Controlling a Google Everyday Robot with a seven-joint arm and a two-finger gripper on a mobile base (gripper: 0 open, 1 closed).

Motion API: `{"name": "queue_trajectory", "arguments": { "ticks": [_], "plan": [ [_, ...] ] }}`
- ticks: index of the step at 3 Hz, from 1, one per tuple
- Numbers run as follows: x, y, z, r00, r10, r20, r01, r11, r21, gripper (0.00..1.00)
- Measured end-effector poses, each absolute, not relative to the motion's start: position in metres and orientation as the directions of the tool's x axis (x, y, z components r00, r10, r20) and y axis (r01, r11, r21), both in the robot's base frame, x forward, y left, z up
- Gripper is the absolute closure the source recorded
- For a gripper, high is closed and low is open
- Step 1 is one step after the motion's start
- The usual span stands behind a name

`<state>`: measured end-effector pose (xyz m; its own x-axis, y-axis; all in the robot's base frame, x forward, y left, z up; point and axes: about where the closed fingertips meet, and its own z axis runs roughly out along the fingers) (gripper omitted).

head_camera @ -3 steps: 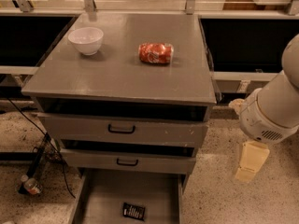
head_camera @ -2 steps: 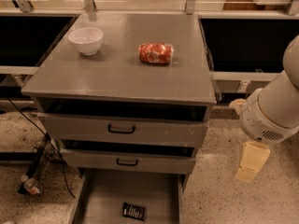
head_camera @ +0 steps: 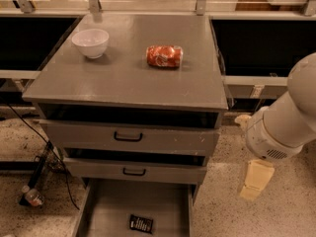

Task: Pick rxbar chocolate from bottom drawer and place on counter

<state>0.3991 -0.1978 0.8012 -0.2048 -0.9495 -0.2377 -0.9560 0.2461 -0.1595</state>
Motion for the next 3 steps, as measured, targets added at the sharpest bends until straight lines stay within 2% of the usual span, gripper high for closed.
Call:
{"name": "queue_trajectory", "arguments": {
  "ticks": [1,3],
  "plan": [
    [0.4030,-0.1895,0.7574,-0.217,-0.941,-0.259,-0.961,0.252,-0.112,0.00],
    [0.4029,-0.1895,0.7576,-0.217,-0.941,-0.259,-0.961,0.252,-0.113,0.02]
  ]
}}
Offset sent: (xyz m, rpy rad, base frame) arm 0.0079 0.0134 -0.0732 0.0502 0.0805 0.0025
